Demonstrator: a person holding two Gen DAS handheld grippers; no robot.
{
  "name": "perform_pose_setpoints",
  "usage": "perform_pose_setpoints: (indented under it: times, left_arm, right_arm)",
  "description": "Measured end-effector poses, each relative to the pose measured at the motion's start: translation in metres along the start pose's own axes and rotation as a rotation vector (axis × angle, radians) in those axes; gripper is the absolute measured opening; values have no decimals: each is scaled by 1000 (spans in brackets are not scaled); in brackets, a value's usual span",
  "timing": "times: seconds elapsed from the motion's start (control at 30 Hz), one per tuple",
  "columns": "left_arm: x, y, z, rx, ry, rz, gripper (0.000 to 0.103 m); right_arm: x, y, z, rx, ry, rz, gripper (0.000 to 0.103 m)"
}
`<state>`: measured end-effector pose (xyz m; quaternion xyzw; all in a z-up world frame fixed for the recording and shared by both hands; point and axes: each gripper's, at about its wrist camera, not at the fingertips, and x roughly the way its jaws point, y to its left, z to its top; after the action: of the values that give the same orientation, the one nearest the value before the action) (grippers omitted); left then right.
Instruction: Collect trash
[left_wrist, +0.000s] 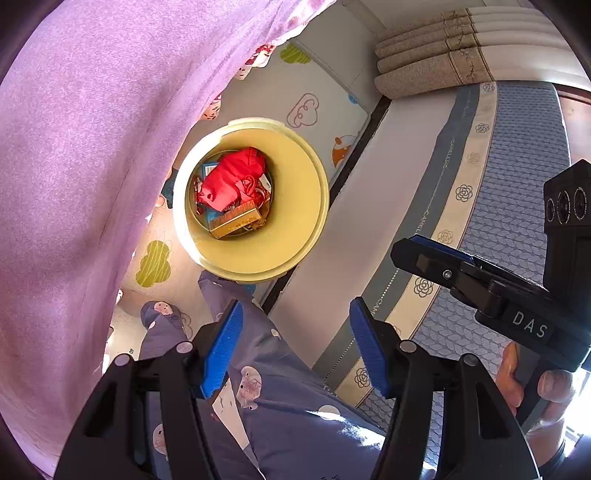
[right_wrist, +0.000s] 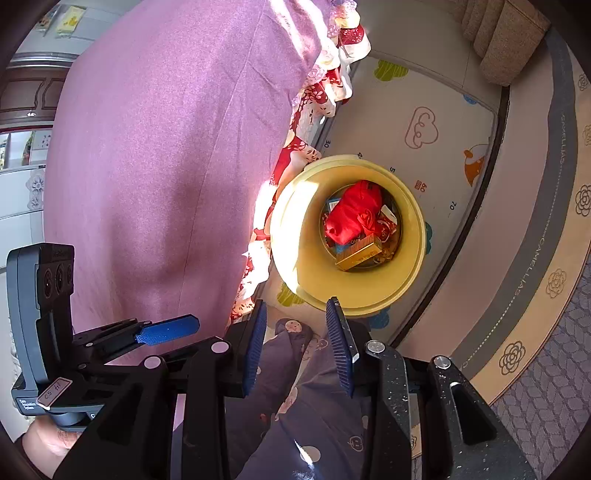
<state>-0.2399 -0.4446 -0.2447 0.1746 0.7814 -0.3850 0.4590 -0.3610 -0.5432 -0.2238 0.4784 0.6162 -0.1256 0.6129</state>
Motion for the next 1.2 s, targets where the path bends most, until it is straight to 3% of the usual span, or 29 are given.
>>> perform_pose_setpoints:
  times: [0.37,1.2]
  left_arm:
    - [-41,48,-27,-85,-93,-41,60]
    - [-154,248,-160,-449,-370,-91,60]
  right_arm:
    - [7,72,5,-140,18,-37,34]
    - [104,346,-43,-613,154,-68,34]
